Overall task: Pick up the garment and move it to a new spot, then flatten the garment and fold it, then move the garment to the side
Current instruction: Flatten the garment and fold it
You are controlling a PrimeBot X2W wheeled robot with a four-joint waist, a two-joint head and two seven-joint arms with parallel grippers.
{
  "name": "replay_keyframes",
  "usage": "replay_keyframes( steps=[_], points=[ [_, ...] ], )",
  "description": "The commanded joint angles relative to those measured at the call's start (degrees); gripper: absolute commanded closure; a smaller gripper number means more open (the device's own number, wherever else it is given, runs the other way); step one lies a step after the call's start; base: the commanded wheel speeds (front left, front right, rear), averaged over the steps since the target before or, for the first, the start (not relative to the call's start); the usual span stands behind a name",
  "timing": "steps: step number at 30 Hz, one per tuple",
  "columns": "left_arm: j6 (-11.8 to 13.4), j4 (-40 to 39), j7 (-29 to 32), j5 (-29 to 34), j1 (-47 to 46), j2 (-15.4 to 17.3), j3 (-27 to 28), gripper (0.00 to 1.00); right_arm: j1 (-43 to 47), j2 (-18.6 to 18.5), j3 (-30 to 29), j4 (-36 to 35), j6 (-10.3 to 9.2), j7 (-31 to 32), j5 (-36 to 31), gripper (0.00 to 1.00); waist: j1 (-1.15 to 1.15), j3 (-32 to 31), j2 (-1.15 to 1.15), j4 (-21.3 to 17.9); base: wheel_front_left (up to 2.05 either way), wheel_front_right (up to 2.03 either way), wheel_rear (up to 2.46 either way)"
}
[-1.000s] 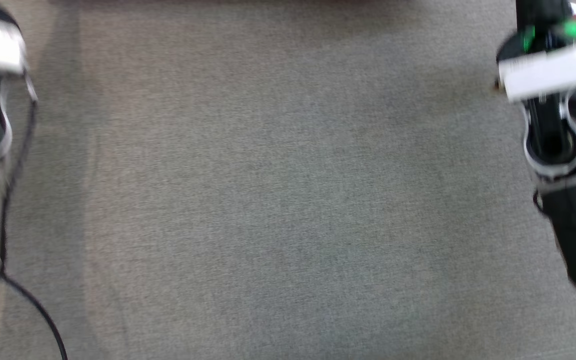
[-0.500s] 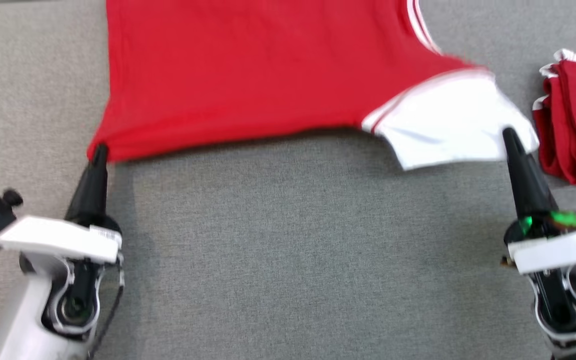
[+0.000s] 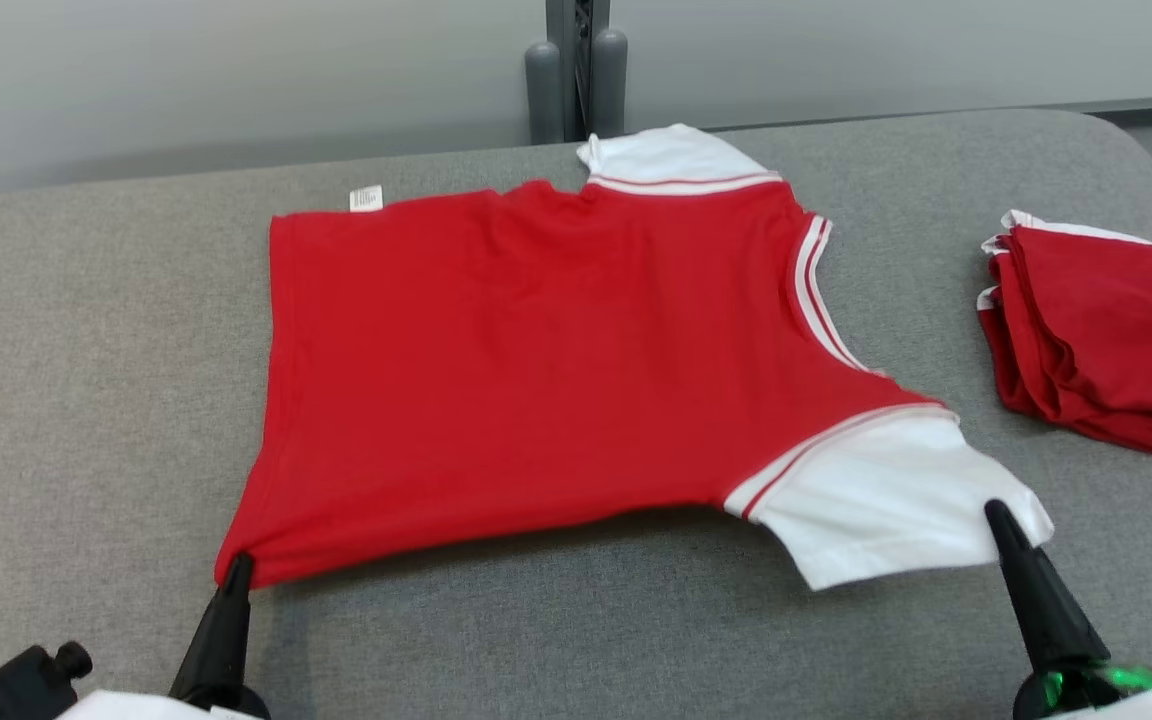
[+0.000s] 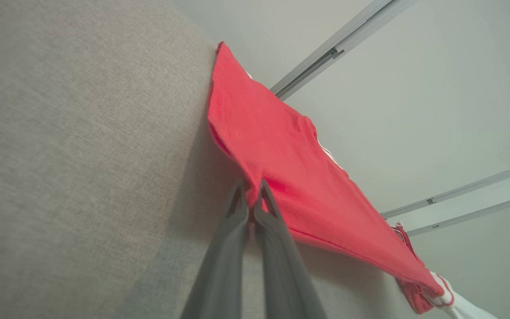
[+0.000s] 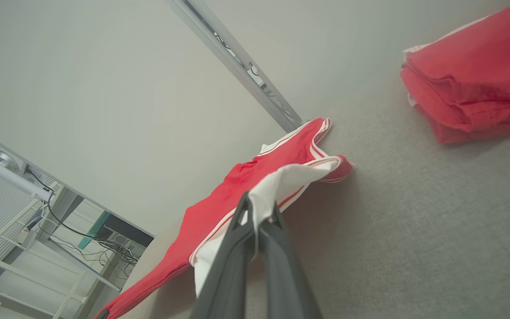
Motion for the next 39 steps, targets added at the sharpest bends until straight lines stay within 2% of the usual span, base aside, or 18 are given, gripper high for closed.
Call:
replay_keyframes(
  steps=[1,9,16,25,39],
  points=[
    [0.52,-1.35,-0.38,-0.36,1.98,0.68,0.30,1.00,2.57,-0.10,-0.82,-1.56,0.00,1.41,-0.38,1.00,0.00,-1.64,0.00,-0.43,0.00,0.00,0.00],
    [2.40,-8.59,0.74,-0.70,10.68,3.28,0.59,1.00,13.95,1.20,-4.60,-9.10,0.00,7.99,-1.47,1.00,0.00,-1.96,0.00,-1.24,0.00,0.00,0.00],
    [3.54,-12.34,1.12,-1.03,15.24,4.61,1.24,1.00,16.74,3.55,-6.54,-11.20,0.00,11.62,-2.71,1.00,0.00,-1.41,0.00,-1.50,0.00,0.00,0.00],
    [3.52,-12.17,0.28,-1.55,13.14,1.62,-0.03,1.00,12.52,6.94,-8.75,-7.86,0.00,12.71,-4.83,1.00,0.00,-3.28,0.00,-0.17,0.00,0.00,0.00],
    [3.01,-5.54,1.55,-2.77,8.66,-2.40,-2.96,1.00,7.78,8.51,-8.56,1.30,0.00,14.83,-7.66,1.00,0.00,-7.63,0.00,2.28,0.00,0.00,0.00]
  ],
)
